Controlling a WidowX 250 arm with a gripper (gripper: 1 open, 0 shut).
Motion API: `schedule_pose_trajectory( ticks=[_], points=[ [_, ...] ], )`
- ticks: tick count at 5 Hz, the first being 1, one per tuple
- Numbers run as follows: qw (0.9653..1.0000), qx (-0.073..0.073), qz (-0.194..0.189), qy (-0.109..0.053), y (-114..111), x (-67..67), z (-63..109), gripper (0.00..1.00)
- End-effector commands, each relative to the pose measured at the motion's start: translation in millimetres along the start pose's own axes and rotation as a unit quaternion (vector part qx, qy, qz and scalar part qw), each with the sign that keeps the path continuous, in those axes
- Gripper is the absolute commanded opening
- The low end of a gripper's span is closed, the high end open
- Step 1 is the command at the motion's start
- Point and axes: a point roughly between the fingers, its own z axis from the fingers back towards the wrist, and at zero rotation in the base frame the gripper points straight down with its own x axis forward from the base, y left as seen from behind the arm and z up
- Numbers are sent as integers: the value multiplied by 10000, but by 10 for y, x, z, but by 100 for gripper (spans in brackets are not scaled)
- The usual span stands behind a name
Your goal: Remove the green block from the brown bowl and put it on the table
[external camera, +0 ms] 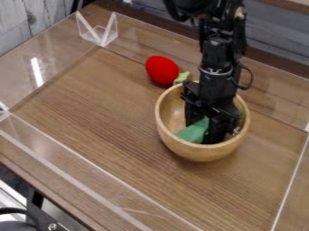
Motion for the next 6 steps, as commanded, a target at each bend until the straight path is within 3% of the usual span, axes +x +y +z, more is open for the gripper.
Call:
schedule_pose_trajectory(
  ticks=[1, 6],
  points=[
    [9996, -32, -266, -43, -161, 34, -36, 0],
    [9992, -74, -384, 2, -243, 30, -55, 0]
  ],
)
